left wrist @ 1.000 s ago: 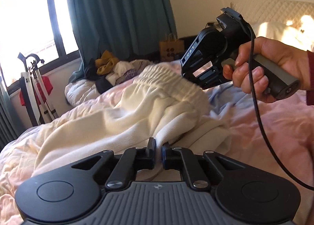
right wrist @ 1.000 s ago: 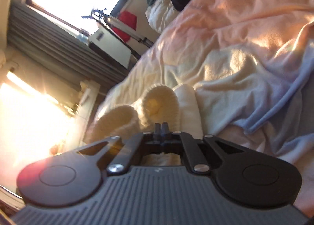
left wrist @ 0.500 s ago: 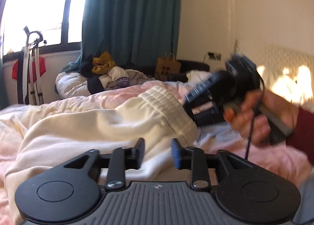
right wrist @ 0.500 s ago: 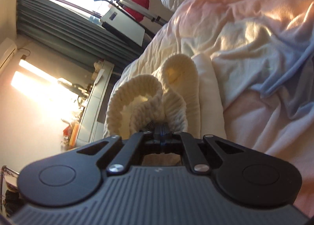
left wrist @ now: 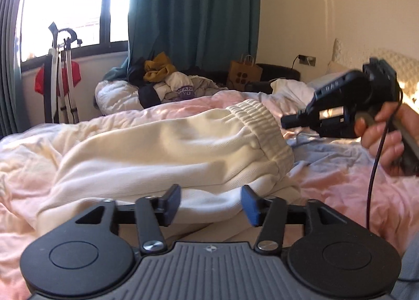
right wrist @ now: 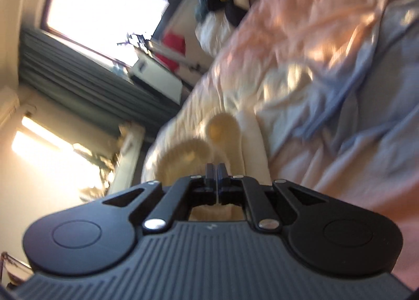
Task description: Fold clothes
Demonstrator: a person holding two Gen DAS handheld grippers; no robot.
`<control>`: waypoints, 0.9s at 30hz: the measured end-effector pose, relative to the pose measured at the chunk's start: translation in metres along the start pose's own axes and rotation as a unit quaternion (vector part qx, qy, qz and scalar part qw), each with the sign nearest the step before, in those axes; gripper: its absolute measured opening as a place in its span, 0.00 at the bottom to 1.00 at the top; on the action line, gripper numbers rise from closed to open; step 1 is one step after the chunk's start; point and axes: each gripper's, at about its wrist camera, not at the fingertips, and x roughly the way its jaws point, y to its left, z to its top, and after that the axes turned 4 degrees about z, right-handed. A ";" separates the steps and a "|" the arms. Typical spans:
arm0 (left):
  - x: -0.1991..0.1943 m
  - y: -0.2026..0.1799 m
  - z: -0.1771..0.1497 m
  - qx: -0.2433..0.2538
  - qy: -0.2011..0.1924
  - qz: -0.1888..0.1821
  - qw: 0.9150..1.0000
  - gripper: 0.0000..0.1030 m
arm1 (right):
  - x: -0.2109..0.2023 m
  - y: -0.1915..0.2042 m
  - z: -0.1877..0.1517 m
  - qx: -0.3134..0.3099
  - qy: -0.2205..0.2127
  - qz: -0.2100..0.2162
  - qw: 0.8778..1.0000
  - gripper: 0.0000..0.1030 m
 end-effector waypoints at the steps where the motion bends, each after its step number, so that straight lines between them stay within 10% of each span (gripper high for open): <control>1: 0.001 -0.002 0.000 0.008 0.002 0.004 1.000 0.59 | 0.003 0.001 0.002 -0.008 0.008 0.001 1.000 0.07; 10: 0.014 -0.024 -0.011 0.081 0.002 0.004 0.997 0.59 | 0.033 0.010 0.010 -0.056 0.027 0.002 0.998 0.49; 19: 0.035 -0.042 -0.017 0.144 0.008 0.012 0.990 0.44 | 0.078 0.014 0.012 -0.118 0.046 -0.004 0.992 0.48; 22: 0.038 -0.044 -0.018 0.141 0.002 0.010 0.990 0.18 | 0.084 0.022 0.008 -0.137 0.027 -0.001 0.990 0.22; 27: 0.029 -0.052 -0.013 0.128 -0.031 0.011 0.991 0.04 | 0.077 0.038 0.008 -0.150 -0.027 0.017 0.988 0.12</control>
